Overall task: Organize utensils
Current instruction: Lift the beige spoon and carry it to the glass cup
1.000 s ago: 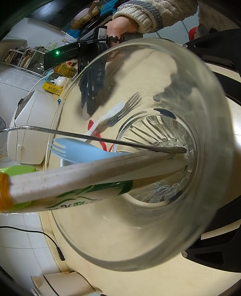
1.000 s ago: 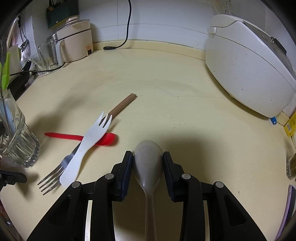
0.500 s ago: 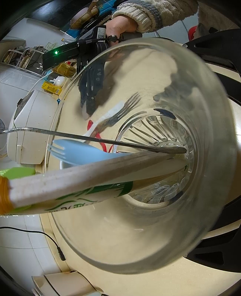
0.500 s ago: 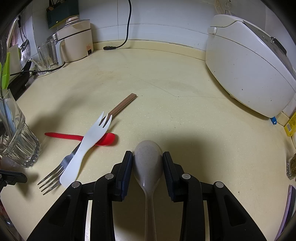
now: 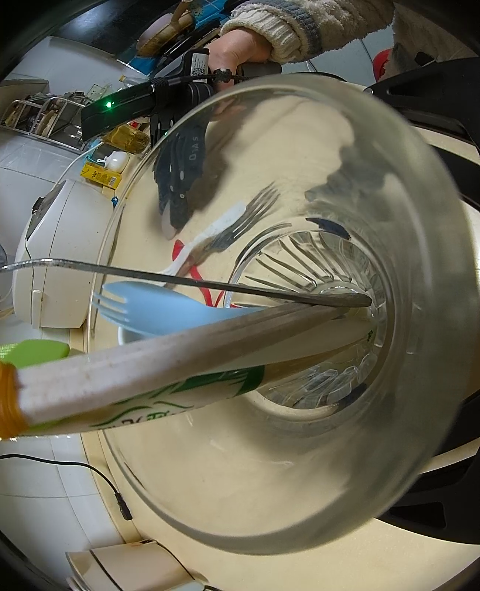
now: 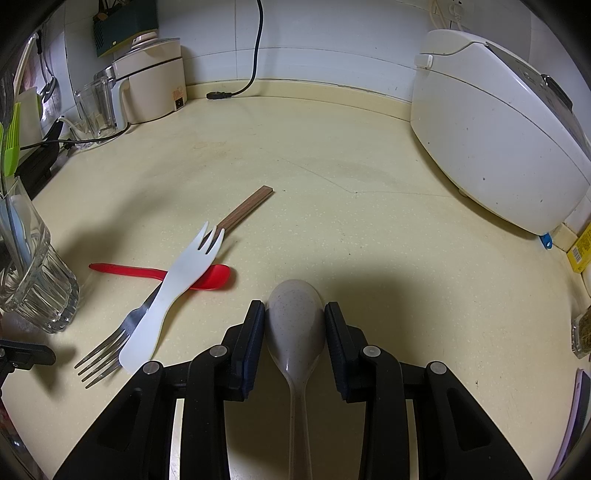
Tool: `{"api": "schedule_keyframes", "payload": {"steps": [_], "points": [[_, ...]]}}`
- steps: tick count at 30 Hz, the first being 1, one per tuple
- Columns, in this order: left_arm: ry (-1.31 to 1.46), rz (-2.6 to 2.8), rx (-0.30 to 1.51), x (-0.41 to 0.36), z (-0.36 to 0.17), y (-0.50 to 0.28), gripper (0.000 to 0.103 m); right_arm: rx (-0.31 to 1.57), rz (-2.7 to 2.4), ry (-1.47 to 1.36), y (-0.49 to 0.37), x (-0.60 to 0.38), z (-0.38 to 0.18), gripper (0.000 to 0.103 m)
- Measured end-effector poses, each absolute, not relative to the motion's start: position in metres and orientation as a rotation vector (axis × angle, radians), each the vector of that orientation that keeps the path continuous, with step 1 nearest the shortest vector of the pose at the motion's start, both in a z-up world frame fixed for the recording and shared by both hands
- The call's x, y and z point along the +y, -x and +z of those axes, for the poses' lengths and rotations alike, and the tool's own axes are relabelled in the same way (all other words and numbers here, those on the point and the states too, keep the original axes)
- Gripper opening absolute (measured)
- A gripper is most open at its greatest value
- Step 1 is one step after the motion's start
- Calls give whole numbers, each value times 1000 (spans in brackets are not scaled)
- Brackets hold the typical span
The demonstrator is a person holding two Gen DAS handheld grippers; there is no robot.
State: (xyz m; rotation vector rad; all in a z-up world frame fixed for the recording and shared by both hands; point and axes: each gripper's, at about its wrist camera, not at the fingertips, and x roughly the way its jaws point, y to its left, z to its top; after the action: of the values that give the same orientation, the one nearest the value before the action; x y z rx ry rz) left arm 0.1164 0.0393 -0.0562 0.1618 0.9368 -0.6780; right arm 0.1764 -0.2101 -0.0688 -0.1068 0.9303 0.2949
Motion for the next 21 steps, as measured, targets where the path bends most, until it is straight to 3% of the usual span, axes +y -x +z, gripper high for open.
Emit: {"api": "schedule_keyframes", "payload": {"steps": [21], "points": [[-158,-680,937,38,-56,-117,91,933,297,84,-176,-210,-69,33]]}}
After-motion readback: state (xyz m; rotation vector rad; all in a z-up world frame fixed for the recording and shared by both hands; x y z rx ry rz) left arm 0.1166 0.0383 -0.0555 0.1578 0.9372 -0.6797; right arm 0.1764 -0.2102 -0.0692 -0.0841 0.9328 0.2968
